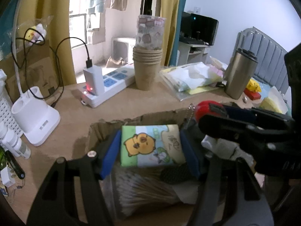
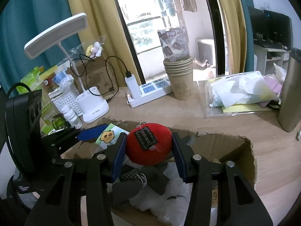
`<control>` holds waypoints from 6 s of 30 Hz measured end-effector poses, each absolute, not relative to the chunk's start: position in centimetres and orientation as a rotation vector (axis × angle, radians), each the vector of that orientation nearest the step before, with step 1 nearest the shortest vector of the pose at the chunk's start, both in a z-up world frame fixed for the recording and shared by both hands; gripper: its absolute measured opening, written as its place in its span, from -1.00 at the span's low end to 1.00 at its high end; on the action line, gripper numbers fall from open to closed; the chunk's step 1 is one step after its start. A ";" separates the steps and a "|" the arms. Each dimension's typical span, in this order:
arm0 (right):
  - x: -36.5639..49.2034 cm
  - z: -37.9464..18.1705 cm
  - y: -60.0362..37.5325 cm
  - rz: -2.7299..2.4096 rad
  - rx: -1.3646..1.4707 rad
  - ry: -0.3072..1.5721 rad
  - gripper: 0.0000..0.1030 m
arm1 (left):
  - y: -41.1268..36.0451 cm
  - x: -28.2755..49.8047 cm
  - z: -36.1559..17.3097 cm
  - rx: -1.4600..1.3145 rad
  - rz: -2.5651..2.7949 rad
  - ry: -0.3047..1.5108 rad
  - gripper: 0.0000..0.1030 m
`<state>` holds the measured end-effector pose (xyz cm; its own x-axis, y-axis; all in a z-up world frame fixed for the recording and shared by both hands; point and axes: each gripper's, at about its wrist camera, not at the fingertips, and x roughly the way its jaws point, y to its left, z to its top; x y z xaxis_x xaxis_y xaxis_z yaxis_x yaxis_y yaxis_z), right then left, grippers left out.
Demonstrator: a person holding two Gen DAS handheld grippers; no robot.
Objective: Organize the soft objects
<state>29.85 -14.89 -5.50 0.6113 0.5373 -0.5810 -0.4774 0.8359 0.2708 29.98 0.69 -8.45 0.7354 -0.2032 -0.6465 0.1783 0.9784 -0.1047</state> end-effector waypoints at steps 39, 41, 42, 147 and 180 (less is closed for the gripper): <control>24.6 -2.9 -19.6 0.463 0.033 0.580 0.27 | 1.4 24.1 -4.2 -0.058 -0.189 0.557 0.78; 23.8 -2.9 -20.0 0.456 0.026 0.576 0.27 | 1.6 23.1 -3.9 -0.067 -0.188 0.543 0.81; 23.4 -2.9 -20.1 0.453 0.021 0.574 0.27 | 1.7 22.5 -3.8 -0.071 -0.189 0.538 0.81; 8.6 -3.5 -22.8 0.295 -0.096 0.296 0.28 | -1.0 5.8 -3.5 -0.036 -0.101 0.227 0.95; 8.3 -3.6 -22.6 0.297 -0.095 0.291 0.28 | -0.7 6.9 -4.2 -0.031 -0.030 0.280 0.95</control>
